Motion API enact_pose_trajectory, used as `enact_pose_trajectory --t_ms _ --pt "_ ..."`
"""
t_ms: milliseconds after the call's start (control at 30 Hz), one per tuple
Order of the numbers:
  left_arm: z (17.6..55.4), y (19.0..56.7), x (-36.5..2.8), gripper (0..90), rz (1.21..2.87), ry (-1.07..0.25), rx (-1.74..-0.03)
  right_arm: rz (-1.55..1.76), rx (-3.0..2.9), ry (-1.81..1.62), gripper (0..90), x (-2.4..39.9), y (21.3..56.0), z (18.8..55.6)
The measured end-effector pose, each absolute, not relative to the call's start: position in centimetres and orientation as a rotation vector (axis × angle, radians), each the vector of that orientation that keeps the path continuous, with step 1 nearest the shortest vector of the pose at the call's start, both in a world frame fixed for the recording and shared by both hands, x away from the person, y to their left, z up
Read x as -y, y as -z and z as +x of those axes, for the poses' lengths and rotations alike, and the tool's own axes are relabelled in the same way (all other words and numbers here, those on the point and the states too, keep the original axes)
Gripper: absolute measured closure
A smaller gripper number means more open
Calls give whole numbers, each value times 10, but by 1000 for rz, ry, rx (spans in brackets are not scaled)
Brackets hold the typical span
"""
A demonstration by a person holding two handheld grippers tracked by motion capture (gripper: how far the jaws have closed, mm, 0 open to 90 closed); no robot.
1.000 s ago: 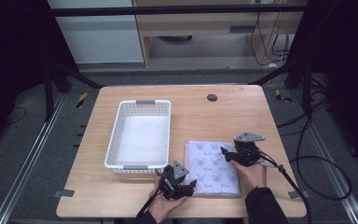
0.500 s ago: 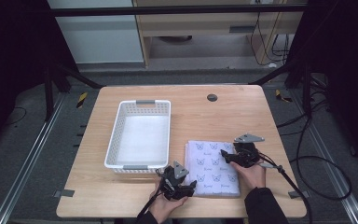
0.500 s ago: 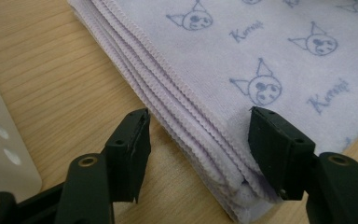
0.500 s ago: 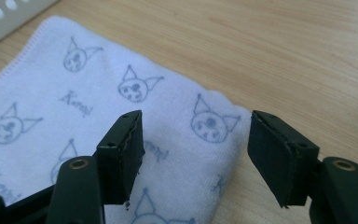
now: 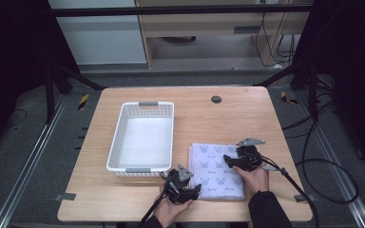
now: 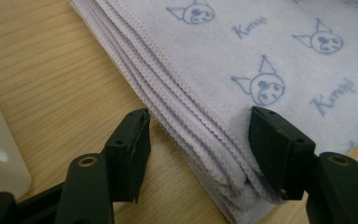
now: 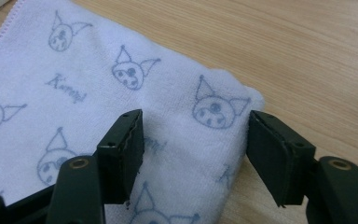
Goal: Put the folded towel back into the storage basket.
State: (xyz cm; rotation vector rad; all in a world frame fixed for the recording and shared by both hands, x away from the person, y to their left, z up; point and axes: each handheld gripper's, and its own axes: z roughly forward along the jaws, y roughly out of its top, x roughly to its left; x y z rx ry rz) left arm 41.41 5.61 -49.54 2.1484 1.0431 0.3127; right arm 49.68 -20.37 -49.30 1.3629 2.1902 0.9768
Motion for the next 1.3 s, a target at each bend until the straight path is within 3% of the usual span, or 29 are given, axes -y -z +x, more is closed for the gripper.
enact_pose_trajectory --t_ms 200,300,467,767,933,1133,1300 --pt "417 494 -55 382 2163 -281 -1064 1398 -2192 -982 390 204 495 498" --pt "417 494 -54 459 2160 -261 -1053 1416 -2199 -993 426 204 495 499" --pt "417 494 -54 480 2155 -237 -1059 1429 -2204 -1003 471 203 495 499" --pt "418 494 -55 628 2134 -171 -1042 1421 -2202 -1029 682 202 492 496" --pt "419 494 -57 699 2119 -140 -1030 1403 -2188 -1050 740 203 489 494" --pt "419 491 -61 743 2106 -133 -1017 1366 -2171 -1100 754 205 480 489" --pt "414 479 -63 749 2129 -222 -946 1312 -2163 -1122 753 204 470 484"
